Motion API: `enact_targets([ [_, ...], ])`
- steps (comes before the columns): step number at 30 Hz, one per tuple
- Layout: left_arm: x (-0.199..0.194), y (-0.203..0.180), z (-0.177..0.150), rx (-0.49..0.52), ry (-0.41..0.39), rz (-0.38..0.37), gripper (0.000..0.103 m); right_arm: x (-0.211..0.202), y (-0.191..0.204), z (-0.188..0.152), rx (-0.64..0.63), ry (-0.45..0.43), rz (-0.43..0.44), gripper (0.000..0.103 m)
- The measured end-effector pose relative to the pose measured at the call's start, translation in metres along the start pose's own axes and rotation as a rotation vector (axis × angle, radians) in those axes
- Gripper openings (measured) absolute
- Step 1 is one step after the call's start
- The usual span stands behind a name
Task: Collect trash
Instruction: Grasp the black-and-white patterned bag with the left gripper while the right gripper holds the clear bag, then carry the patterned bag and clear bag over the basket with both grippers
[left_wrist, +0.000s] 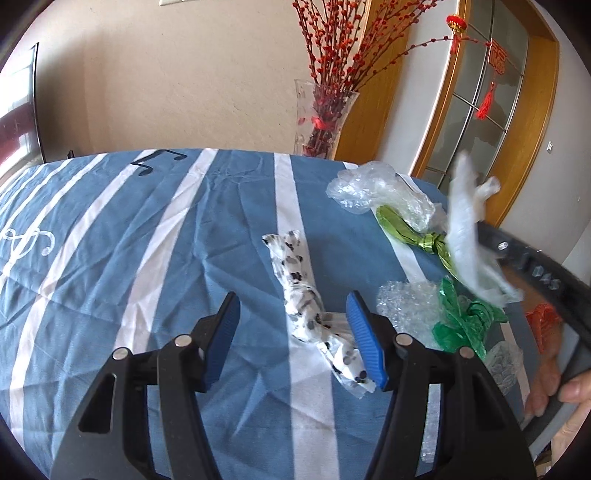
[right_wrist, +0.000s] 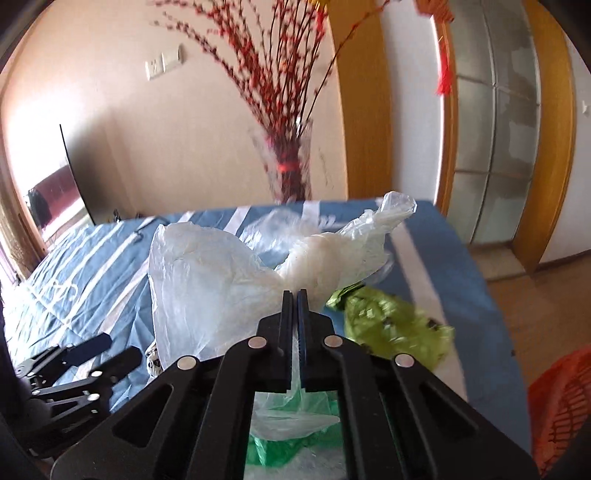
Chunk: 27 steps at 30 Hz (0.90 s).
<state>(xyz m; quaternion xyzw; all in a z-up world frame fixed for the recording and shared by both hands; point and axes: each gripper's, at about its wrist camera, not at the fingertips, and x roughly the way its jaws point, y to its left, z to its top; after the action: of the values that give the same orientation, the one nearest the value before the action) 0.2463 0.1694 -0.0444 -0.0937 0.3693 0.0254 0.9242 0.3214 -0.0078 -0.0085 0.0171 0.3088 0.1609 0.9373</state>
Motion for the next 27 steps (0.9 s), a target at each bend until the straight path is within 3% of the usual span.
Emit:
enact_targets([
  [8, 0.030, -0.012, 0.000, -0.015, 0.099, 0.032, 0.057, -0.029, -0.017, -0.001, 0.015, -0.050, -0.034, 0.003],
  [10, 0.039, -0.010, -0.003, -0.031, 0.130, 0.029, 0.040, -0.035, -0.023, -0.002, 0.020, -0.054, -0.045, 0.003],
  [11, 0.039, -0.011, -0.003, -0.027, 0.116, 0.042, 0.039, -0.038, -0.026, -0.002, 0.022, -0.056, -0.052, 0.003],
  [13, 0.041, -0.012, -0.004, -0.019, 0.121, 0.031, 0.020, -0.043, -0.032, -0.003, 0.021, -0.061, -0.071, 0.003],
  [19, 0.034, -0.010, -0.003, -0.024, 0.093, 0.026, 0.014, -0.061, -0.051, -0.006, 0.022, -0.070, -0.127, 0.003],
  [27, -0.012, -0.023, 0.011, 0.027, -0.010, 0.005, 0.014, -0.095, -0.077, -0.021, 0.042, -0.086, -0.179, 0.003],
])
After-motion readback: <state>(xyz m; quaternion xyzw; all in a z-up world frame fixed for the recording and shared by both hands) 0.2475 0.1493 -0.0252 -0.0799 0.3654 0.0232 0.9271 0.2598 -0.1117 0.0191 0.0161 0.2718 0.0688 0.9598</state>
